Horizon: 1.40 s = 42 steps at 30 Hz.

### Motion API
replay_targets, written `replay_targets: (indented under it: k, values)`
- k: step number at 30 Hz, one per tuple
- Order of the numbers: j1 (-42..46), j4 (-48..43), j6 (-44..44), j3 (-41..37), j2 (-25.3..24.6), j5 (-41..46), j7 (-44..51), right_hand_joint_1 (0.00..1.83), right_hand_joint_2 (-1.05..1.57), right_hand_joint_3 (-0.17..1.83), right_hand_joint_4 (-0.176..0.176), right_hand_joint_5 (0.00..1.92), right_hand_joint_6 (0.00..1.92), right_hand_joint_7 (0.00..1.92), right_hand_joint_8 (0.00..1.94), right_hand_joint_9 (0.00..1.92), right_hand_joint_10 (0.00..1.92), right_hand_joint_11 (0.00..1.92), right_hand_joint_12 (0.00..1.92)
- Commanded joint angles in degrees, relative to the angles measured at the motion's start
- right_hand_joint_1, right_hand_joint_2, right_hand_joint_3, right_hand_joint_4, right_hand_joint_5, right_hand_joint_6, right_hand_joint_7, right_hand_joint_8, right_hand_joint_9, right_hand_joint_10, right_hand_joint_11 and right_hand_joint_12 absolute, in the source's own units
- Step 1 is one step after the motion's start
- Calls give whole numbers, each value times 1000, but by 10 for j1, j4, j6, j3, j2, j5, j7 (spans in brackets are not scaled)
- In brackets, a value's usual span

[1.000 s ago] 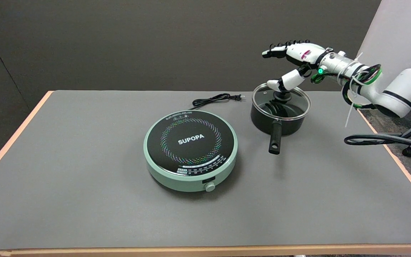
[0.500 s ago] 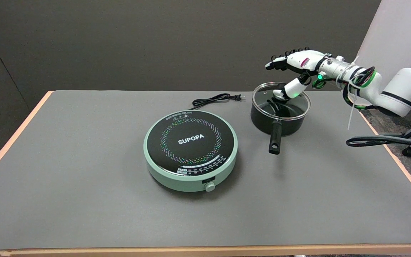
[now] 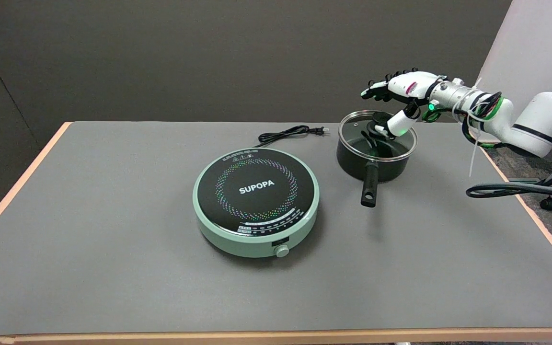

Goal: Pick up the pot lid.

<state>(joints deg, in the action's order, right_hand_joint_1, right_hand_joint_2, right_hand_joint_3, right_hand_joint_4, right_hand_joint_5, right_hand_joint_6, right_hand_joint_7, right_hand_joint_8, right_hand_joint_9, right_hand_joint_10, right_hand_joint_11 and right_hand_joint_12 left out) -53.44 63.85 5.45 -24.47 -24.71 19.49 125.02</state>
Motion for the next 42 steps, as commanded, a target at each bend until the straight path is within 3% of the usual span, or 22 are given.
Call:
replay_targets:
  k: [1, 30, 42]
  values:
    - [-8, -16, -5, 14, -11, -4, 0, 782, 551, 987, 103, 378, 158, 542, 181, 580, 330, 344, 556]
    - [-8, -60, -25, 15, -38, -17, 0, 779, 559, 978, 120, 433, 183, 545, 181, 587, 336, 343, 548]
    - [-12, -60, -25, 23, -40, -17, 0, 797, 626, 917, 151, 565, 315, 668, 230, 660, 399, 358, 506]
